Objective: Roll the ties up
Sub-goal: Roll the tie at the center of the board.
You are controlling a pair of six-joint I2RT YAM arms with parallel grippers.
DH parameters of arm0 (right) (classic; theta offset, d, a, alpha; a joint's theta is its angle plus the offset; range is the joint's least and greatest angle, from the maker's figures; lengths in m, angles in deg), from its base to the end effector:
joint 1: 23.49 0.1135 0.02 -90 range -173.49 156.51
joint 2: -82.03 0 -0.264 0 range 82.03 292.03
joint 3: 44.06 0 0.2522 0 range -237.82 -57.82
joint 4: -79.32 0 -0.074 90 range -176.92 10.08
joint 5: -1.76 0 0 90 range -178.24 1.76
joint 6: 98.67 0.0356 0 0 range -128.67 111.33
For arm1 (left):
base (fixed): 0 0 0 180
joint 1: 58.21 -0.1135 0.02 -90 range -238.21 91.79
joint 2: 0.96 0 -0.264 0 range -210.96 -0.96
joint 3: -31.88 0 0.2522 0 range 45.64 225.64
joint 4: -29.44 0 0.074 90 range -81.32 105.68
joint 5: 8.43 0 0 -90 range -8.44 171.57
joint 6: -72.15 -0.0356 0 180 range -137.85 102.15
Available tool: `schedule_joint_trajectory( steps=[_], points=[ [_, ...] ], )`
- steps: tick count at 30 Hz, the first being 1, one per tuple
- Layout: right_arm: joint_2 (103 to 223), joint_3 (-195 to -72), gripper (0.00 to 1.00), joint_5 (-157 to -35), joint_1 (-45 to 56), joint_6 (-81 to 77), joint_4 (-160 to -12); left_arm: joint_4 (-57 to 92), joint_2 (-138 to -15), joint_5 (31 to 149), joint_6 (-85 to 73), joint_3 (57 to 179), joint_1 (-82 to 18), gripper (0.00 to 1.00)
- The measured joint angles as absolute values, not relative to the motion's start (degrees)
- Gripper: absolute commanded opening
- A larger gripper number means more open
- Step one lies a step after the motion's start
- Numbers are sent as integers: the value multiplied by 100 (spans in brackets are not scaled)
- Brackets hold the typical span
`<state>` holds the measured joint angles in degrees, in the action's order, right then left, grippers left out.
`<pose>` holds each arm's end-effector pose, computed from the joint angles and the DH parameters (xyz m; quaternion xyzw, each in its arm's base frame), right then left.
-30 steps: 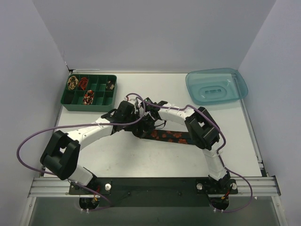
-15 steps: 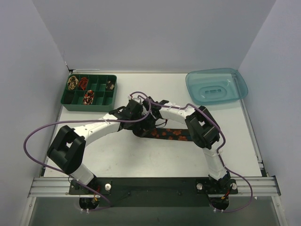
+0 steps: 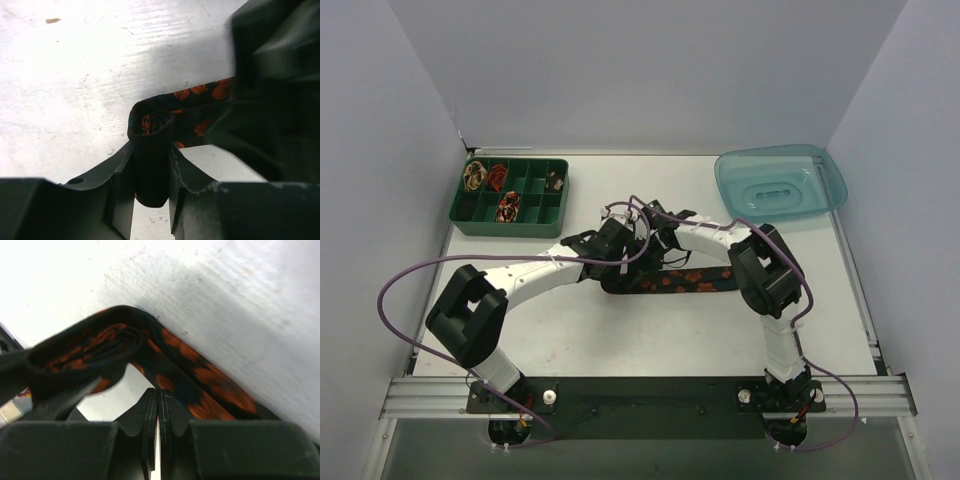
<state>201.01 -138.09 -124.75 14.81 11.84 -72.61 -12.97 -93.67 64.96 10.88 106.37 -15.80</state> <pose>0.3308 0.2883 0.1561 -0.2374 0.8745 0.4067 0.1165 0.2469 -0.2117 0.2041 0.0776 0.9547 -0.0323 0.2853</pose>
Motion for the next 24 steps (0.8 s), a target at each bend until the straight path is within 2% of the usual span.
schedule_joint_trajectory(
  steps=[9, 18, 24],
  points=[
    [19502, -13525, 4, -12272, 1048, 1158, -7338, -1758, -9428, 6007, 907, 10715, -1582, 24],
    [19577, -13505, 3, -11091, 1072, 957, -6870, -1950, -9513, 5576, 793, 10766, -1582, 24],
    [19695, -13505, 3, -10958, 1074, 889, -6697, -2086, -9708, 5301, 710, 10914, -1582, 24]
  ],
)
